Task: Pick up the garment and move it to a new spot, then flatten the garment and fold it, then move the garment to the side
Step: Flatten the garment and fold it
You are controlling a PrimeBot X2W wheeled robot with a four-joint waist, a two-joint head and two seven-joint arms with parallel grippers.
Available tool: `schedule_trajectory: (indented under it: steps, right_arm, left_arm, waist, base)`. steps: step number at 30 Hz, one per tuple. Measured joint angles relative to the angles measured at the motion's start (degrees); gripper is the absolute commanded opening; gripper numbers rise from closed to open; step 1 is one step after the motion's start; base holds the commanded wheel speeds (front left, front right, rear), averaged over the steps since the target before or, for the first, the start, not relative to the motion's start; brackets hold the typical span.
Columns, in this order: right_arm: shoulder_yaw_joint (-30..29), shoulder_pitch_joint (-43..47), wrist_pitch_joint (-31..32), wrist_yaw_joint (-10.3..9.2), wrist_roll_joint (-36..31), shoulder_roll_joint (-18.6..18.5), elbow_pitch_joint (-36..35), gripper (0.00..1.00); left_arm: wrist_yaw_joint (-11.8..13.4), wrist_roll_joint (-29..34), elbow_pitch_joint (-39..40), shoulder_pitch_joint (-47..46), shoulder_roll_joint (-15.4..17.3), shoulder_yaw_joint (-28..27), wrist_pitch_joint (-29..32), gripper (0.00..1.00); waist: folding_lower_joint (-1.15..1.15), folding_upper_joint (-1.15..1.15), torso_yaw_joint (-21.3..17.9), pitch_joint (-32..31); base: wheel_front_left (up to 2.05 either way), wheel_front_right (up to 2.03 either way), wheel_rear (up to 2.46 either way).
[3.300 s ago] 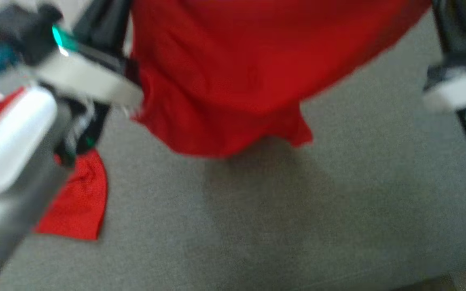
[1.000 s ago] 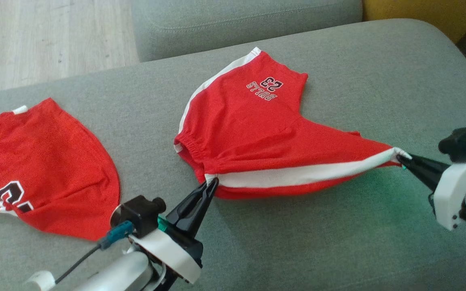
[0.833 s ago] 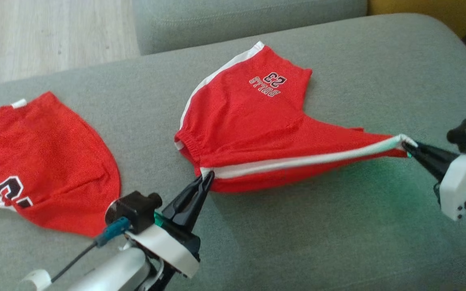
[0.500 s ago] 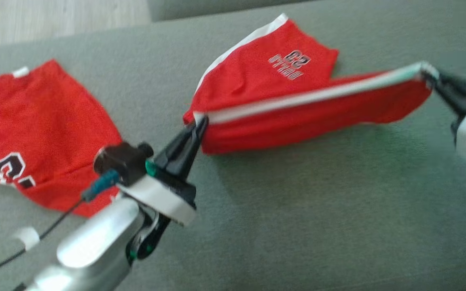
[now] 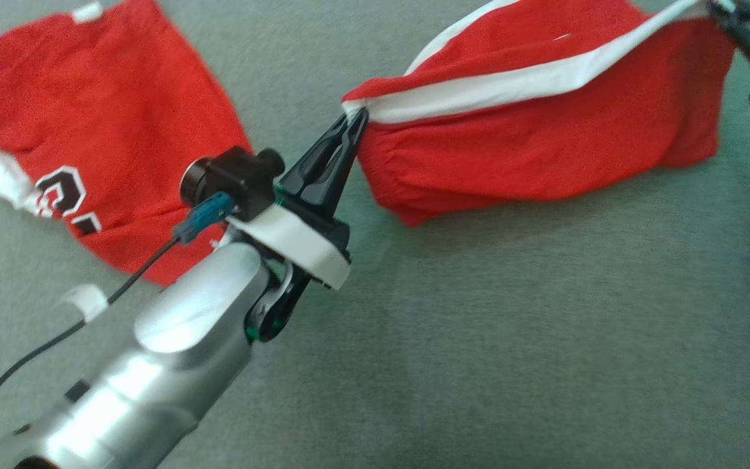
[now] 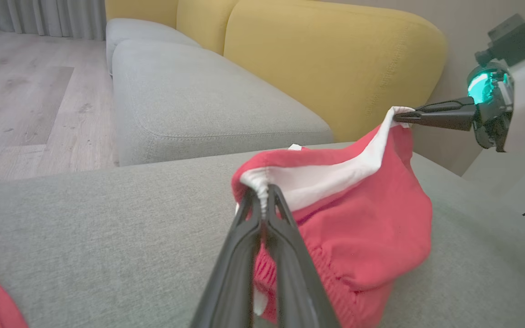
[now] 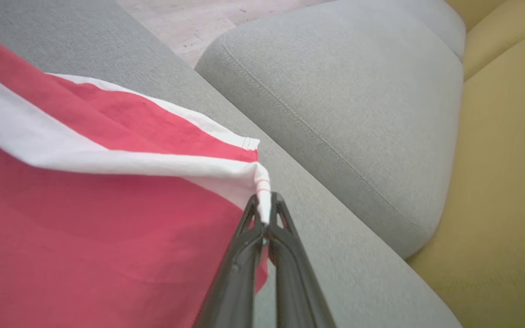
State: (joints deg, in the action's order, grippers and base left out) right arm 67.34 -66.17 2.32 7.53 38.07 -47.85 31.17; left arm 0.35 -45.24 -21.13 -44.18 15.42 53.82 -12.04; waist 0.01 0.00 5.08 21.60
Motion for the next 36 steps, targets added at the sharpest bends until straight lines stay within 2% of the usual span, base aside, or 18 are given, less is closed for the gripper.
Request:
schedule_trajectory:
  steps: [5, 20, 21, 22, 23, 24, 25, 28, 31, 36]
  right_arm:
    - [3.2, -5.4, 0.3, 0.0, -0.4, 0.3, 2.7, 0.0]
    - [6.3, -11.4, 0.3, 0.0, -3.9, 0.4, 9.5, 0.0]
    - [6.4, -11.8, -0.6, 0.0, -4.0, 0.5, 10.1, 0.66]
    - [6.3, -12.2, -1.5, 0.0, -4.1, 0.6, 10.8, 1.0]
    - [6.3, -12.6, -2.0, 0.0, -3.9, 0.9, 11.5, 1.0]
    - [6.3, -13.0, -2.5, 0.0, -4.0, 1.3, 12.2, 1.0]
    - [6.3, -13.2, -3.4, 0.0, -4.5, 1.7, 12.6, 1.0]
    - [6.3, -13.2, -5.9, 0.0, -4.8, 3.4, 15.0, 1.0]
    - [5.8, -13.1, -8.5, 0.0, -4.2, 5.3, 18.1, 1.0]
    - [0.0, -12.4, -14.7, 0.0, -1.4, 8.9, 23.8, 1.0]
  left_arm:
    - [-1.9, 0.4, -4.6, -3.0, -3.3, 0.0, -0.7, 0.0]
    - [-3.9, 3.1, -13.7, -8.5, -9.8, -1.6, -2.3, 0.0]
    - [-4.0, 3.4, -14.1, -8.5, -10.1, -1.7, -2.3, 0.0]
    - [-4.0, 3.5, -14.5, -8.5, -10.3, -1.8, -2.4, 0.11]
    - [-4.0, 3.5, -14.9, -8.5, -10.6, -1.9, -2.4, 0.47]
    - [-4.0, 3.7, -15.4, -8.5, -10.7, -1.9, -2.4, 0.91]
    - [-3.9, 4.3, -15.8, -8.5, -10.8, -1.9, -2.4, 1.0]
    - [-3.8, 5.5, -15.9, -8.5, -10.9, -3.2, -2.4, 1.0]
    - [-2.9, 6.8, -14.3, -8.2, -10.6, -7.2, -2.4, 1.0]
    - [-1.5, 9.2, -8.3, -5.0, -10.2, -15.9, -2.7, 1.0]
  waist:
    - [0.0, 0.0, 3.1, 3.2]
    - [-0.01, 0.0, 8.0, 8.9]
    - [-0.01, 0.0, 8.1, 9.1]
    - [-0.01, 0.0, 8.2, 9.2]
    - [-0.01, 0.0, 8.3, 9.3]
    - [-0.01, 0.0, 8.3, 9.3]
    - [-0.01, 0.0, 8.2, 9.2]
    - [-0.02, 0.0, 7.9, 8.7]
    - [-0.01, 0.0, 7.2, 7.6]
    - [-0.02, 0.0, 5.6, 4.5]
  base:
    - [0.0, 0.0, 0.0]
    - [0.0, 0.0, 0.0]
    - [0.0, 0.0, 0.0]
    - [0.0, 0.0, 0.0]
    - [0.0, 0.0, 0.0]
    - [0.0, 0.0, 0.0]
    - [0.0, 0.0, 0.0]
    - [0.0, 0.0, 0.0]
    - [0.0, 0.0, 0.0]
    - [0.0, 0.0, 0.0]
